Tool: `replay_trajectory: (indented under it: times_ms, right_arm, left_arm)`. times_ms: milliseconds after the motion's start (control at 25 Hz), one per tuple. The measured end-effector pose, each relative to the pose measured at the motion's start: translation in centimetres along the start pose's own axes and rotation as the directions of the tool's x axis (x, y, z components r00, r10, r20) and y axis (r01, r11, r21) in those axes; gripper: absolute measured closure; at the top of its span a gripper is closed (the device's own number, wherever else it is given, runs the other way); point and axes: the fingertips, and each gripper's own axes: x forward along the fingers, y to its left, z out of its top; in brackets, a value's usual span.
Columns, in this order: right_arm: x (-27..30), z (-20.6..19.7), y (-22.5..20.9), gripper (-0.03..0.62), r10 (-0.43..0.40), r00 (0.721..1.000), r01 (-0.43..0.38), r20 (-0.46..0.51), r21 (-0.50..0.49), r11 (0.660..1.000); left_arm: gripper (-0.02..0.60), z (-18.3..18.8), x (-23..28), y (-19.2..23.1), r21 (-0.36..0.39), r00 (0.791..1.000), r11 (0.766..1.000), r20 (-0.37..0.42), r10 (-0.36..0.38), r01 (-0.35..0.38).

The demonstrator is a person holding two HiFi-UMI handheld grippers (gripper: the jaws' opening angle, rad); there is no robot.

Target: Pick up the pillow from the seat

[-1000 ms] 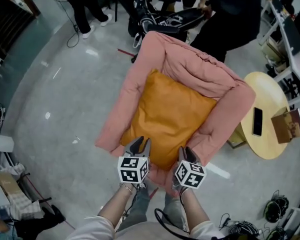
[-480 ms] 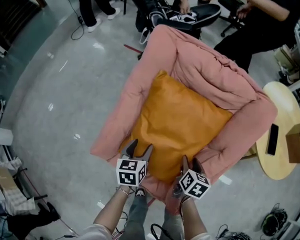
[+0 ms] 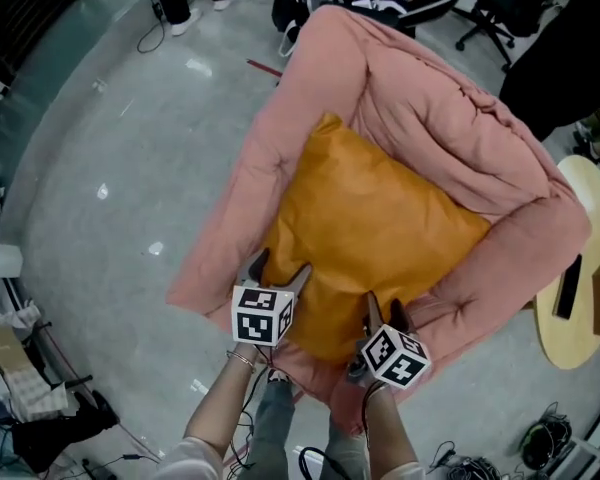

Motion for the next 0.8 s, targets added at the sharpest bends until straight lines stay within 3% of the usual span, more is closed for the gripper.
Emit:
replay_trajectory:
  times_ms: [320,480,600,800]
  right_arm:
    - [3.0,-0.4,-1.0,0.332,-0.007,1.0,0.006,-0.02,-0.014,1.0]
    - [4.2,-0.3,-1.3,0.332,0.004,0.999,-0.005,-0.034,-0.029,1.0]
    - [4.5,-0.2,-1.2,0.343,0.019,0.999,-0.021,-0.038,-0.031,0.999]
    - [3.5,-0.5,-1.1,0.435,0.027,1.0,-0.027,-0.005,-0.056,0.998]
  left_arm:
    - [0.221,-1.1,3.3,0.1,-0.026,0.999,0.999,0.019,-0.028,0.029]
    - [0.229,-1.5,4.7,0.2,-0.012,0.999,1.0,-0.029,-0.023,0.023]
    - [0.292,-1.4,4.9,-0.3,0.013,0.998,1.0,-0.052,-0.021,0.021]
    - [0.405,-1.7,3.8,-1.5,0.025,0.999,0.999,-0.04,-0.021,0.022]
